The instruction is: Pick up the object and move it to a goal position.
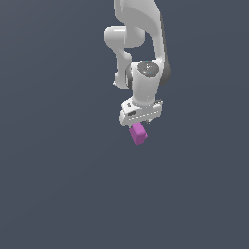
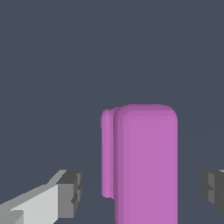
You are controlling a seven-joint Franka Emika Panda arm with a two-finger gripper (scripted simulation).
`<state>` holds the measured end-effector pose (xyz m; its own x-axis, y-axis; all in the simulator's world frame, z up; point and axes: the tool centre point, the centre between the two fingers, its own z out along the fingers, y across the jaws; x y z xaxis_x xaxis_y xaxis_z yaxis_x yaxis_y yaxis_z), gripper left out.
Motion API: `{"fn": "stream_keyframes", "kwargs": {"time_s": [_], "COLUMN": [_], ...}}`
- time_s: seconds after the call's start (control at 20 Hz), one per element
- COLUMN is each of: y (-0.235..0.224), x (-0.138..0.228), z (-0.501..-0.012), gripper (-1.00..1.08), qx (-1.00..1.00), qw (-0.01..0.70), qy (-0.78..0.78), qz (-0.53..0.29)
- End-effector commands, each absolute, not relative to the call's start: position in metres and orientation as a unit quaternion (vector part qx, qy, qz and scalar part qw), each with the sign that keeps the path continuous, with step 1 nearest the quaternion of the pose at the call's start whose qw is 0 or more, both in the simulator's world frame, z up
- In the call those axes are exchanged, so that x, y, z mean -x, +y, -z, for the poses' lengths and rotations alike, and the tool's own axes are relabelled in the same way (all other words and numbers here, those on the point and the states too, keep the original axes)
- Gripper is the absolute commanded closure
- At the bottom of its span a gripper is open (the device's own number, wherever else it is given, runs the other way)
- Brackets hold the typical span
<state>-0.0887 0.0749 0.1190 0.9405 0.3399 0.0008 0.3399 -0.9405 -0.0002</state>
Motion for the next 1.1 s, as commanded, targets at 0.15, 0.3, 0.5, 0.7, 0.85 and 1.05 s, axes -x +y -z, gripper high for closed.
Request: {"fn": "stream_keyframes", "kwargs": {"time_s": [0.15,0.3,0.5,0.7,0.85,1.05], "y": [0.075,0.075,0.075,0.075,0.075,0.074], "x": [0.09,0.09,0.09,0.09,0.09,0.089], "z": [-0.093,-0.085,-0.083,-0.083,-0.083,-0.084], "gripper": [-0.92,-0.92,1.08,1.08,1.08,1.08], "qx": [0.985,0.985,0.985,0.985,0.985,0.985], "qw": [0.0,0.0,0.0,0.0,0.0,0.0], "qy": [-0.174,-0.174,-0.174,-0.174,-0.174,-0.173], "qz": [0.0,0.0,0.0,0.0,0.0,0.001]}}
